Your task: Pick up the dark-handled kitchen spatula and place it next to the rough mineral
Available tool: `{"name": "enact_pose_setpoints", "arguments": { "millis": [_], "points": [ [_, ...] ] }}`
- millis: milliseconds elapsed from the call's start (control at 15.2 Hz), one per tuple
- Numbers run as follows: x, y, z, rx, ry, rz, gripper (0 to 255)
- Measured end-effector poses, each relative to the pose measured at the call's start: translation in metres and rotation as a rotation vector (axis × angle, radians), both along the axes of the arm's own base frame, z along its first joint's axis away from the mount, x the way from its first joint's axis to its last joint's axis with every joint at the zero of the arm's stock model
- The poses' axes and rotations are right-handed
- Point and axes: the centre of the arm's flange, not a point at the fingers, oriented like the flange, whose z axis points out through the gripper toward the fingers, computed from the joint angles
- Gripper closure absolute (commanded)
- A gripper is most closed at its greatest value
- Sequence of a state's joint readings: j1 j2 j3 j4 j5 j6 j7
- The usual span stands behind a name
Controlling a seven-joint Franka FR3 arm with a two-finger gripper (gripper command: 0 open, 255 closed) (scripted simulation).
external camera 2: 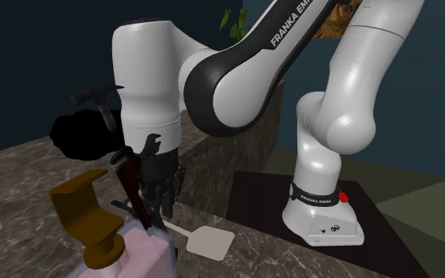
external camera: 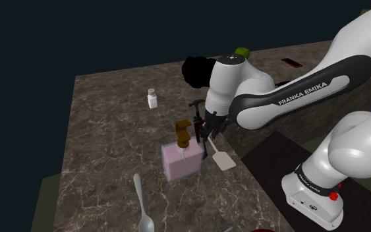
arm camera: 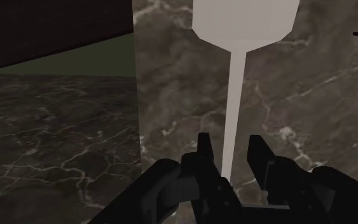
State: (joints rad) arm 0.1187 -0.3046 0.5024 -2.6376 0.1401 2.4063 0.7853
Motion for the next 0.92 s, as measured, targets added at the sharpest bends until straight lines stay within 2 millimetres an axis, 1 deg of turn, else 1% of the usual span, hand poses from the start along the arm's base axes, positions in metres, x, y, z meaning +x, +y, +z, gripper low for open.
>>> {"name": "enact_pose_setpoints", "arguments": {
  "millis": [528,660,924],
  "points": [
    [0.000,0.000,0.000,0.000,0.000,0.000,255],
    [0.000,0.000,0.007,0.000,0.000,0.000,255],
    [-0.001,0.000,0.027,0.000,-0.001,0.000,255]
  ]
}}
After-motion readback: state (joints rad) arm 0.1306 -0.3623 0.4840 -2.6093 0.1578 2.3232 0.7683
